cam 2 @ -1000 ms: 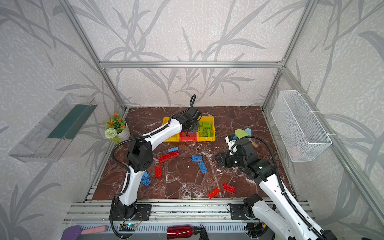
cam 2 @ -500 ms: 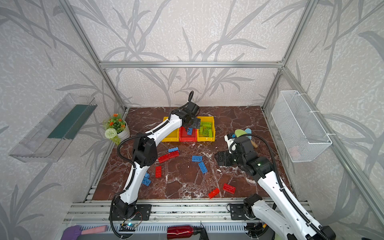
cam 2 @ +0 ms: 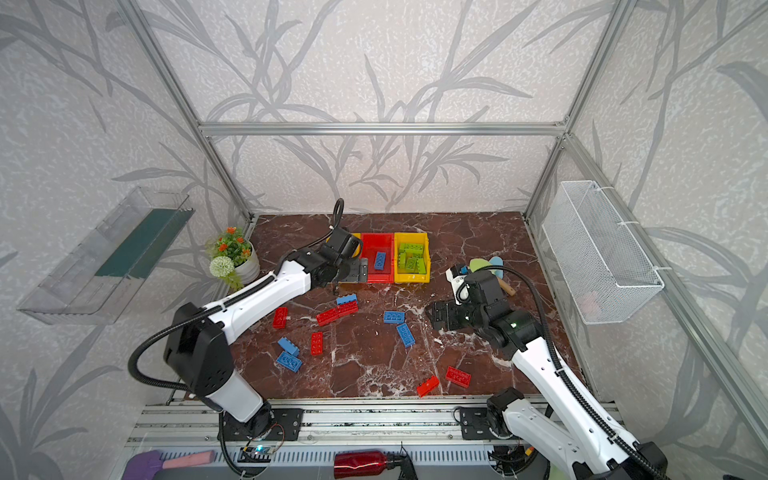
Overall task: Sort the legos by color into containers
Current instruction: 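Lower the left gripper onto another blue brick near the bins and close it, then carry the blue brick with the left gripper into the red bin and release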
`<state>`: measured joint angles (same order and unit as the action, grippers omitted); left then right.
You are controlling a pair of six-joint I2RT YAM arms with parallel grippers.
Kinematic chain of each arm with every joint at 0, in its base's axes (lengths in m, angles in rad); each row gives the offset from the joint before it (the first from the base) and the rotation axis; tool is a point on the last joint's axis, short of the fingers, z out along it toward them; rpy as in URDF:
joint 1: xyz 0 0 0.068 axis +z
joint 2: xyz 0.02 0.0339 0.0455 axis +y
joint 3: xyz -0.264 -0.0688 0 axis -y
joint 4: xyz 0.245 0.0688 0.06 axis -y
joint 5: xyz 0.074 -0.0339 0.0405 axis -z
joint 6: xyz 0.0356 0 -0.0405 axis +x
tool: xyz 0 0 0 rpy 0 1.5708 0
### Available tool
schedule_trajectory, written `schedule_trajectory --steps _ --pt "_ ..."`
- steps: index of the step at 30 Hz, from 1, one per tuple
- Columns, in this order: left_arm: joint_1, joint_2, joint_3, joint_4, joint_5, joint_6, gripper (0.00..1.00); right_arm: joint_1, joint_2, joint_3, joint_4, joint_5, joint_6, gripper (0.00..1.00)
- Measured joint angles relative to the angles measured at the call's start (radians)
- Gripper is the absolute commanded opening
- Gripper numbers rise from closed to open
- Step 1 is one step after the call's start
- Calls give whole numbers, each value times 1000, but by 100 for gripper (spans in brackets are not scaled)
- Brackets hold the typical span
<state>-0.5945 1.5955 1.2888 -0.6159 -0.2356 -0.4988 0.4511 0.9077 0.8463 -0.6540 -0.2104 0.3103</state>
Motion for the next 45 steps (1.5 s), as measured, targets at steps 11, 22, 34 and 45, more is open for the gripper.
schedule_trajectory --steps 11,22,34,45 --pt "0 -128 -304 20 9 -60 99 179 41 0 21 80 49 99" --pt "0 73 -197 80 32 -123 99 208 10 -6 21 161 83 99" --pt "27 210 -145 110 48 -203 98 208 7 -37 24 185 77 99" --pt "52 320 -68 120 77 -234 56 208 21 -52 51 193 58 99"
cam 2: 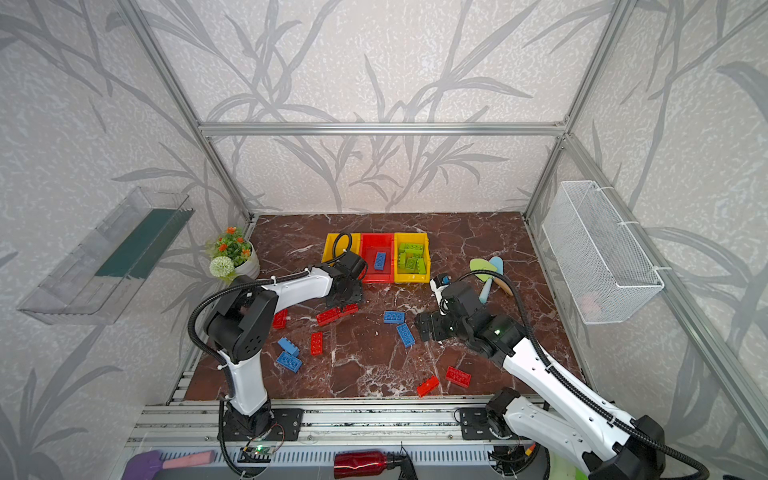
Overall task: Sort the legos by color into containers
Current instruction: 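Carry the blue brick with the left gripper into the red bin and release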
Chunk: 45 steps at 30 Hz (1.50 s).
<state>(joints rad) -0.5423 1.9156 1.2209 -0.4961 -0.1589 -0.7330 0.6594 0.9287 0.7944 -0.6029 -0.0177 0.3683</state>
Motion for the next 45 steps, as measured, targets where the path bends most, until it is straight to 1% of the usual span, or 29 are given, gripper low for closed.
schedule_trajectory --steps 2,4,10,15,21,23,27,30,32,33,34,35,37,38,39,41,45 --pt "0 0 4 1 3 -3 44 0 0 0 0 2 -2 99" --pt "0 0 4 -5 3 -3 37 0 0 0 0 3 -3 99" --pt "0 -1 14 -39 2 -3 35 0 3 0 0 3 -7 99" --pt "-1 -19 70 -100 -6 6 35 -2 3 0 0 6 -9 99" --pt "-3 -25 257 -167 -28 43 35 -13 3 0 0 10 -18 99" --pt "-3 -8 351 -192 -34 60 35 -19 3 2 0 9 -20 99" --pt "-3 76 538 -219 -39 86 37 -35 3 9 0 9 -22 99" --pt "-3 176 682 -258 -38 103 39 -47 3 9 -1 9 -22 99" --pt "-3 253 781 -290 -34 114 43 -58 3 9 0 8 -22 99" --pt "-3 287 826 -309 -32 116 46 -61 3 9 -1 8 -22 99" --pt "-3 326 877 -326 -30 122 54 -68 3 9 0 7 -22 99" --pt "-3 361 926 -346 -29 126 67 -75 3 9 0 5 -22 99" --pt "-3 418 1011 -381 -26 137 80 -90 5 9 0 -2 -22 99" --pt "-3 447 1058 -403 -23 139 85 -98 7 10 0 -6 -23 99" --pt "-3 465 1091 -415 -22 140 88 -106 10 11 0 -10 -23 99" --pt "-3 492 1145 -436 -18 140 90 -121 16 11 1 -18 -25 99" --pt "-3 486 1160 -450 -13 139 93 -132 42 14 1 -27 -30 99"
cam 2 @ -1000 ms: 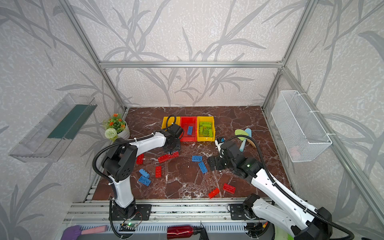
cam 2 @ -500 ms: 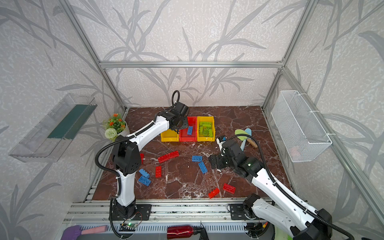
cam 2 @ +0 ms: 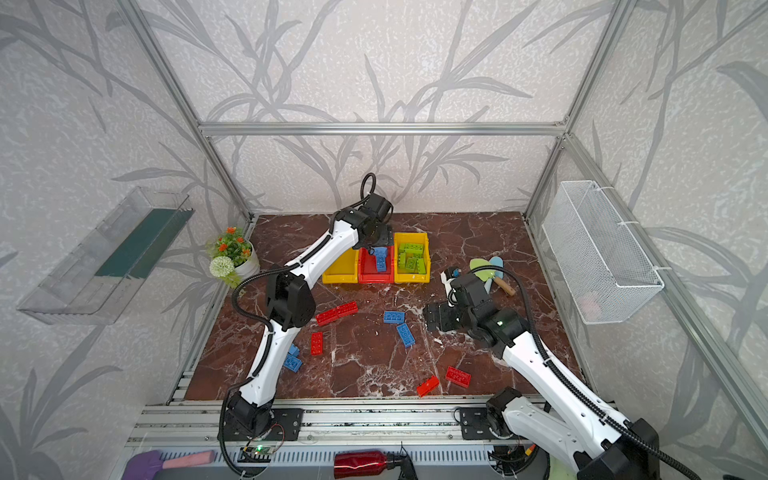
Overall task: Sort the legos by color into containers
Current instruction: 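Reach the right gripper down to a blue brick while the left arm draws back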
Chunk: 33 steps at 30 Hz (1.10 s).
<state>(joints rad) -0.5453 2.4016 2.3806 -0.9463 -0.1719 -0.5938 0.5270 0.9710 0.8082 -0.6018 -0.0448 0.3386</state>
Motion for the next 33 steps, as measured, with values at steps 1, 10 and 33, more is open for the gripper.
schedule_trajectory --steps 1,10,33 --pt "0 -11 -18 6 0 0 94 0 14 4 -1 0 -2 99" --pt "-7 -505 -711 237 -25 -16 97 100 200 42 6 44 7 99" --pt "-16 -1659 -1823 402 -127 -115 99 279 694 246 145 133 282 97"
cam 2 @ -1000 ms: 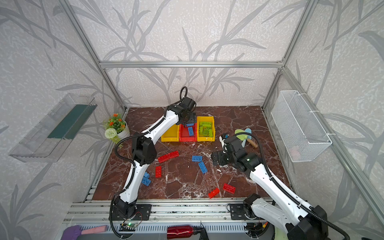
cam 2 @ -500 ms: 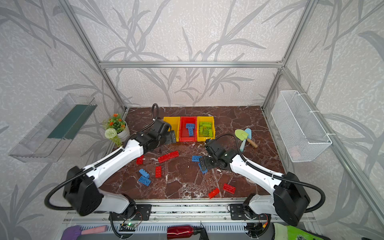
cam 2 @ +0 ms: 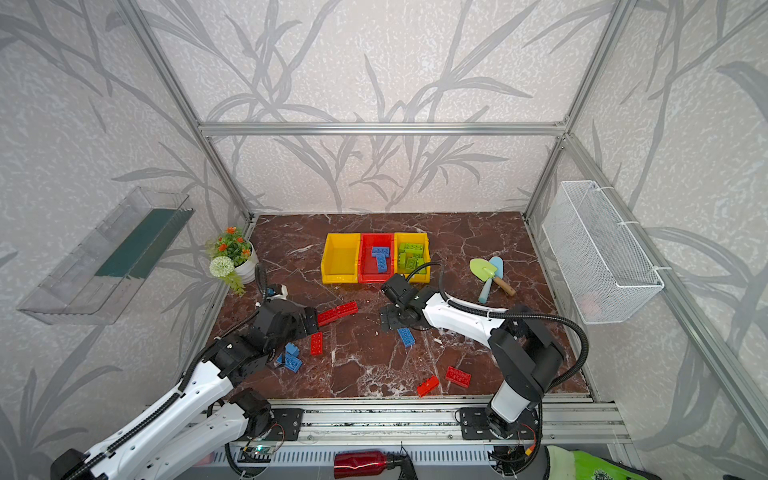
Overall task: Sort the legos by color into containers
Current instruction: 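Reach the right gripper down to a blue brick while the left arm draws back, then carry the blue brick with the right gripper into the red bin and release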
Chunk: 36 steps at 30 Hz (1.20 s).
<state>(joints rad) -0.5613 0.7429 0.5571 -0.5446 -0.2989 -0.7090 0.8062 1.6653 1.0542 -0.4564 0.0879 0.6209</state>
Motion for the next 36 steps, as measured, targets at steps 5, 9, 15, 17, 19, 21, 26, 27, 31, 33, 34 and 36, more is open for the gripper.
schedule_trajectory --steps 5,9,15,17,19,21,26,27,31,33,34,36 --pt "0 -35 -66 6 10 -19 99 5 82 67 -2 19 35 96" --pt "0 -75 -93 8 10 -24 99 14 163 131 -9 28 55 90" --pt "0 -150 -127 10 9 -29 99 18 225 158 -37 28 89 77" --pt "0 -163 -129 11 9 -29 99 20 226 158 -52 32 96 67" --pt "0 -168 -129 15 9 -29 99 21 226 158 -58 40 102 58" --pt "0 -164 -130 18 10 -29 99 21 227 162 -65 47 104 50" --pt "0 -151 -129 19 23 -29 99 21 237 191 -97 54 88 44" --pt "0 -150 -129 19 28 -29 99 21 240 206 -104 55 80 44" --pt "0 -141 -129 19 50 -33 99 21 255 311 -141 77 26 44" --pt "0 -132 -125 18 65 -34 99 14 274 395 -151 97 -14 44" --pt "0 -127 -119 16 72 -35 99 10 286 438 -150 104 -31 43" --pt "0 -111 -105 15 90 -34 99 -1 320 532 -150 117 -81 43"
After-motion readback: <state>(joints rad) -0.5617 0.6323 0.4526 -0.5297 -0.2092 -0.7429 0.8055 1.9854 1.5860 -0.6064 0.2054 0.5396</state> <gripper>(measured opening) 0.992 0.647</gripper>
